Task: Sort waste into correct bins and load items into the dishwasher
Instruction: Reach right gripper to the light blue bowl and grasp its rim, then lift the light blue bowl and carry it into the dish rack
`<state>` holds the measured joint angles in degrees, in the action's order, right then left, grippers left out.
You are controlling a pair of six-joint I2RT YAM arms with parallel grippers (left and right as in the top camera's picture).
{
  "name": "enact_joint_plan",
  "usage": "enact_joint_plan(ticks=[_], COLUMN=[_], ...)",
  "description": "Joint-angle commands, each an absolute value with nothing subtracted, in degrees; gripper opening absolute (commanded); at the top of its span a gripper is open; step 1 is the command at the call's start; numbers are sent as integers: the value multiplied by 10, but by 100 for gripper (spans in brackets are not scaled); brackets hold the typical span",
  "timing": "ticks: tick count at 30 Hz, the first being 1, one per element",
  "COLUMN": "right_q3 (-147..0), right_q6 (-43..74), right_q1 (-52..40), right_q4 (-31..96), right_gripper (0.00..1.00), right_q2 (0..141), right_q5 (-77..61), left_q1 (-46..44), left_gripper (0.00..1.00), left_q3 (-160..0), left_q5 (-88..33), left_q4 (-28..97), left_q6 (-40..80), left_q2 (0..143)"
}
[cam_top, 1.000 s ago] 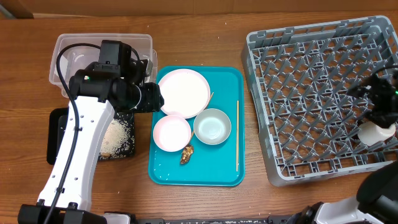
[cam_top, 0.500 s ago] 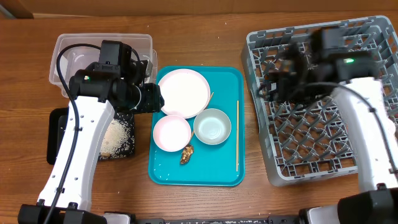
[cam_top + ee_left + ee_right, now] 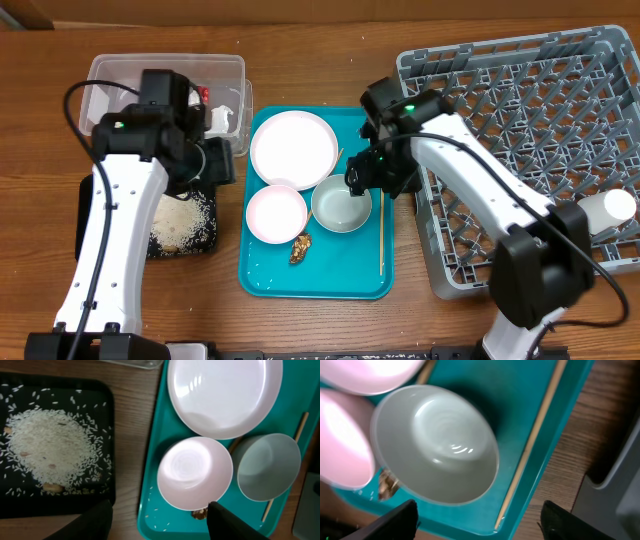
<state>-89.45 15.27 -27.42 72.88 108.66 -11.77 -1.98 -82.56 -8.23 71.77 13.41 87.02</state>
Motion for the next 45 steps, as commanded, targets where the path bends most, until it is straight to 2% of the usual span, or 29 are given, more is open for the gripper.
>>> enact_joint_plan(ticks=[1, 4, 7, 11, 16, 18, 24, 31, 34, 41, 45], right_q3=[-890, -881, -864, -841, -841, -842, -902, -996, -1016, -1016, -1015], right_q6=[194, 194, 198, 198, 198, 198, 196, 196, 196, 196, 196], right_q1=[-276, -276, -276, -276, -276, -276, -266, -228, -199, -116, -63], right_q4=[725, 718, 711, 694, 693, 696, 748, 783, 770, 668, 591], right_gripper=[74, 69, 56, 51, 15, 10, 4, 4, 4, 4, 4], right_q2=[1121, 1146, 1163, 1168, 1167, 1164, 1120, 1017, 973, 921, 929], right_q5=[-88, -91, -93, -97, -97, -97, -59, 29, 112, 431, 486], left_q1=[-7, -7, -7, -7, -7, -7, -7, -7, -7, -7, -7], left_gripper=[63, 64, 64, 65, 65, 65, 65, 65, 65, 66, 67], left_q3=[-834, -834, -834, -834, -834, -834, -834, -834, -834, -834, -834], left_q5=[-70, -70, -70, -70, -70, -70, -70, -70, -70, -71, -71], left_q4=[720, 719, 718, 717, 717, 717, 717, 717, 716, 708, 705], left_q6=[144, 144, 144, 144, 144, 144, 144, 144, 144, 144, 144], left_q2=[869, 869, 869, 869, 869, 869, 869, 869, 869, 869, 869])
